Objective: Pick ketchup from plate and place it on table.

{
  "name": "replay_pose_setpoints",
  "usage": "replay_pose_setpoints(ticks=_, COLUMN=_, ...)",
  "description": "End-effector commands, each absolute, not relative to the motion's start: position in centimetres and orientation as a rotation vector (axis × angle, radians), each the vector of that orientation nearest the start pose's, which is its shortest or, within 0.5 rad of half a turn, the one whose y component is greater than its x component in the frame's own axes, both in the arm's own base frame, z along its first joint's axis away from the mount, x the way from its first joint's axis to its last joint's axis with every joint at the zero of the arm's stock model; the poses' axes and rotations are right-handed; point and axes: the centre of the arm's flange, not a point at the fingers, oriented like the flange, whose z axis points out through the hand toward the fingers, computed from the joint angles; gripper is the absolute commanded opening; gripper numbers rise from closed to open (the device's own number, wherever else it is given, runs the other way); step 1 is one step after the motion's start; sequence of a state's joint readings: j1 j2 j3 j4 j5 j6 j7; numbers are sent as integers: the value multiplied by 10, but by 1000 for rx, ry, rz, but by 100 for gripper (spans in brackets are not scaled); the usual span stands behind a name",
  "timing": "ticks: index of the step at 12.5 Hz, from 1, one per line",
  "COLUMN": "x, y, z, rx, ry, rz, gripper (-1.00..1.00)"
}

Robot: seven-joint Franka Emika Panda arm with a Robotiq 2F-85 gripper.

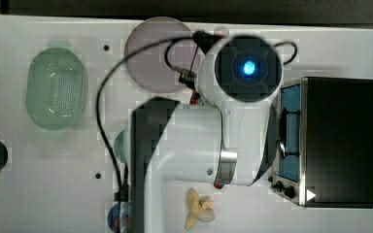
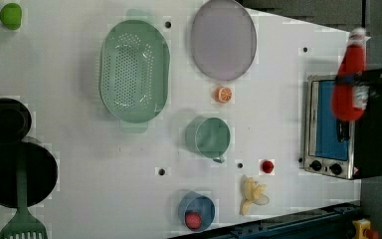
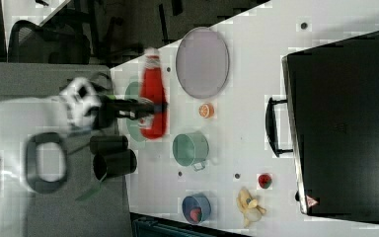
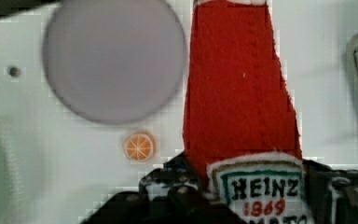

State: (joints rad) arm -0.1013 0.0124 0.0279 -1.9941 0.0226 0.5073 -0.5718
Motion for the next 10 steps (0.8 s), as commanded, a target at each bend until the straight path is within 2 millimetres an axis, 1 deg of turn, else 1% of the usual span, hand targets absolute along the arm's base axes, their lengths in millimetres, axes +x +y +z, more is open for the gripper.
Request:
replay_pose_setpoints(ticks=1, x=533, y=-40, z=345, rx=-3072, ry=558, rz=97, gripper=17)
replay_pose_setpoints(ticks=4, x=512, y=-37, z=292, rx=-3072, ry=559, rz=40, gripper=17)
replay_pose_setpoints(ticks=6, x=500, y=-36, z=254, rx=-3074, ry=561, rz=116, gripper=17)
replay_pose_setpoints(ticks=8, x=500, y=-35, z=225, rx=-3074, ry=560, rz=134, gripper=17)
replay_pose_setpoints(ticks=9, x=500, y=-34, z=214, rx=-3074, ry=558, rz=125, gripper=17)
replay_pose_setpoints(ticks=10, x=502, y=-34, z=208, rx=-3073, ry=558, rz=102, gripper=17)
